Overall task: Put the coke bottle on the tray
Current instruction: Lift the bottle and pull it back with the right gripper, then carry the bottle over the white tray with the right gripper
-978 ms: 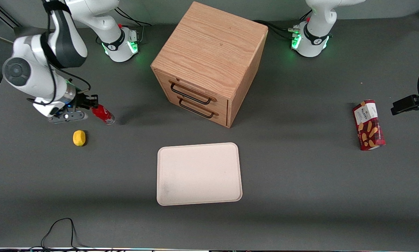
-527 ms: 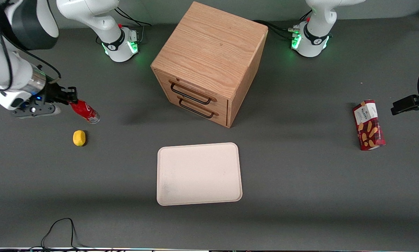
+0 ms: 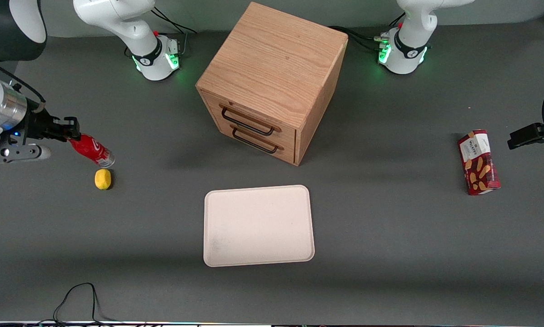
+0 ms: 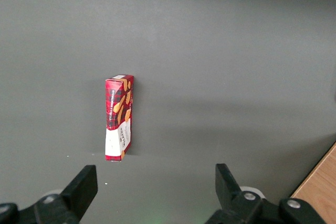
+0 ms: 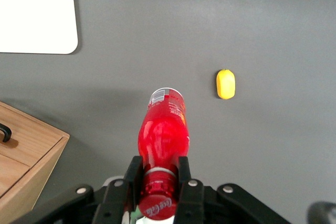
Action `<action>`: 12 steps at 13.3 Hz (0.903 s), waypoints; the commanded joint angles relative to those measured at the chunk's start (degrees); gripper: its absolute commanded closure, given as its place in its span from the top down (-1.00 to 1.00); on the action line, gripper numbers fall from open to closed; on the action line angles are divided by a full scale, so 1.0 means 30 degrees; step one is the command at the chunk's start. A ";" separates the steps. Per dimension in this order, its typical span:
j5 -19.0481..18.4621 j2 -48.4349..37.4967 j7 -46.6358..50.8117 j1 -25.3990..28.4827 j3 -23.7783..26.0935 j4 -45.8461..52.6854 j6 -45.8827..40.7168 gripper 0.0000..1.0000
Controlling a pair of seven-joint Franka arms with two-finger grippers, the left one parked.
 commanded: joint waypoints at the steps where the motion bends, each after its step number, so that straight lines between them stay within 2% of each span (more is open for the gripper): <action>1: 0.0947 0.2595 -0.0294 -0.0014 -0.0100 0.3719 -0.1421 -1.00; 5: 0.1273 0.6693 -0.0002 0.0045 0.0395 0.7730 -0.1774 -1.00; 8: 0.1215 1.0295 0.2305 -0.0013 0.2061 1.0897 -0.1395 -1.00; 12: 0.1243 1.2324 0.2548 -0.0072 0.3325 1.1666 0.1381 -1.00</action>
